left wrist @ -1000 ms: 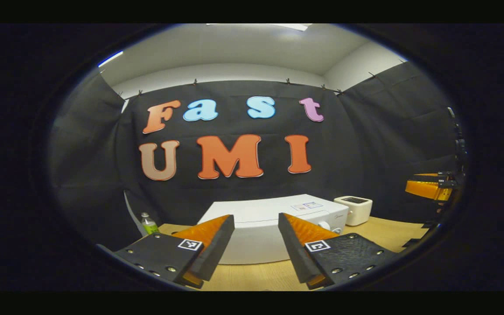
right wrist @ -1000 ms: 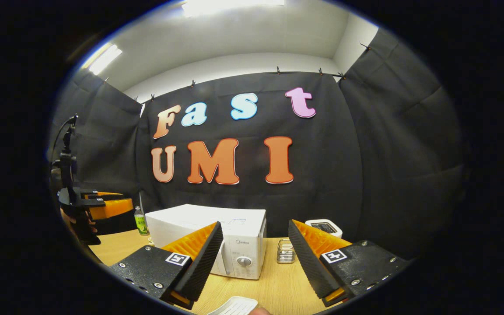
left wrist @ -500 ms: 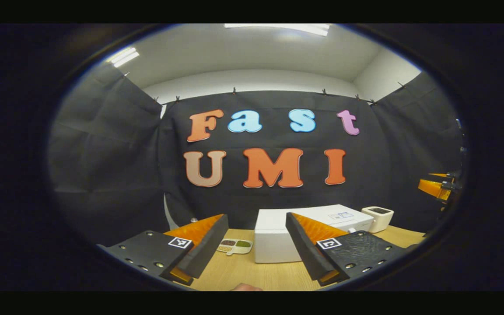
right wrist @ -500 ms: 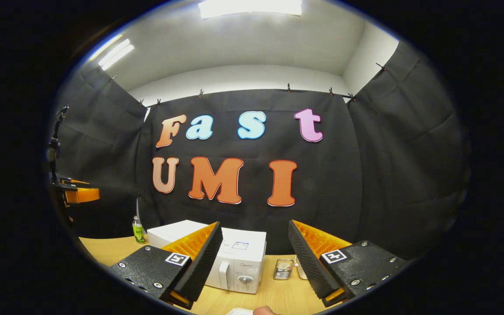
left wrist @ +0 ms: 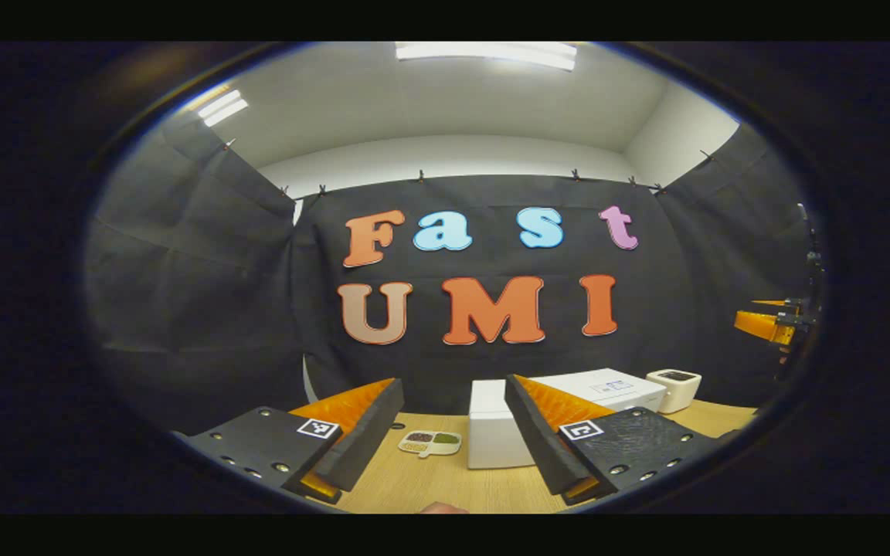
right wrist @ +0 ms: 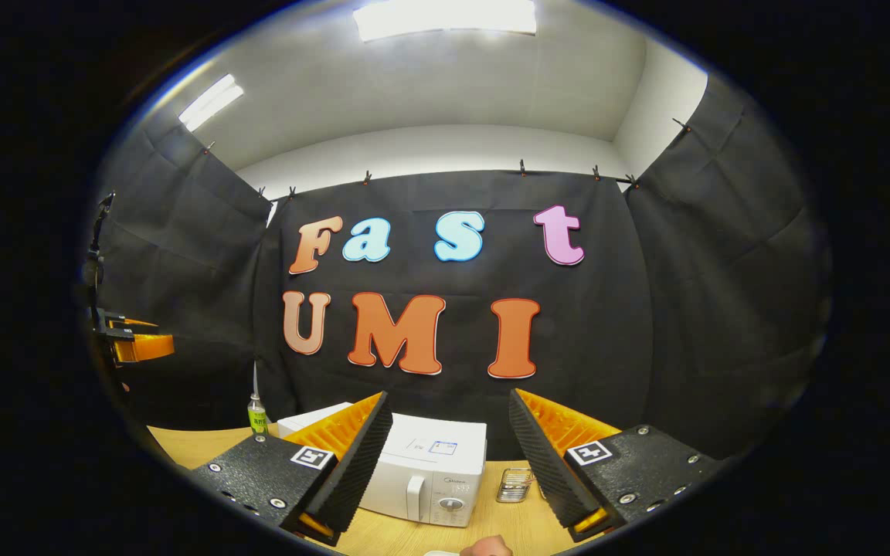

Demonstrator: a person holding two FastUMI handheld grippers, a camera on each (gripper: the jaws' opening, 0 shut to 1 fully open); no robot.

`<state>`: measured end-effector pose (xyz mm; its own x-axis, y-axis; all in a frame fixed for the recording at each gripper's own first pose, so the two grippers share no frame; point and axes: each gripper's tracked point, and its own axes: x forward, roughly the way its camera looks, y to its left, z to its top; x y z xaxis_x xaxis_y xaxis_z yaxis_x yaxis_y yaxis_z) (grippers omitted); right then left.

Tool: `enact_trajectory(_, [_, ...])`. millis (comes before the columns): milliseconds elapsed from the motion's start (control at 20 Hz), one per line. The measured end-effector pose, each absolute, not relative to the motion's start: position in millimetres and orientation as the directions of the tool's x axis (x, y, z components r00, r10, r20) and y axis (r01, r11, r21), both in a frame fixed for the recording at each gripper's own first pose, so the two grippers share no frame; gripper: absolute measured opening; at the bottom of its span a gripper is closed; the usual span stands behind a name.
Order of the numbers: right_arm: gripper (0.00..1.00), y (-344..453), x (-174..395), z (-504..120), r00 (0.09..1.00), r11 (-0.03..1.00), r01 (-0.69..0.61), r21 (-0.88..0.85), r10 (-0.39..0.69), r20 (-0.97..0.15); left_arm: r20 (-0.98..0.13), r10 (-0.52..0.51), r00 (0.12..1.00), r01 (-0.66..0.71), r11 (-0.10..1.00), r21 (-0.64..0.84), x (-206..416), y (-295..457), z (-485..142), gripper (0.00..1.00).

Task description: Open the microwave oven with the left hand, put the food in, and close the microwave oven.

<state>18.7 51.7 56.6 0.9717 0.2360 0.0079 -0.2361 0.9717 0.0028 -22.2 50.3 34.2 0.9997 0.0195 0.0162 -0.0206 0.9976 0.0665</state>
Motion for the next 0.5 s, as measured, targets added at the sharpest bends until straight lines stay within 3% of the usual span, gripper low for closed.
enact_trajectory(100, [0.94, 51.0, 19.6, 58.6, 0.973, 0.973, -0.23, 0.001, 0.23, 0.01, 0.025, 0.021, 0.999, -0.023, 0.997, 0.068, -23.0, 51.5, 33.9, 0.87])
enact_trajectory(500, [0.96, 61.4, 15.8, 62.2, 0.967, 0.967, -0.254, -0.004, 0.254, 0.017, 0.032, 0.022, 0.999, -0.024, 0.998, 0.066, -23.6, 54.6, 32.1, 0.92])
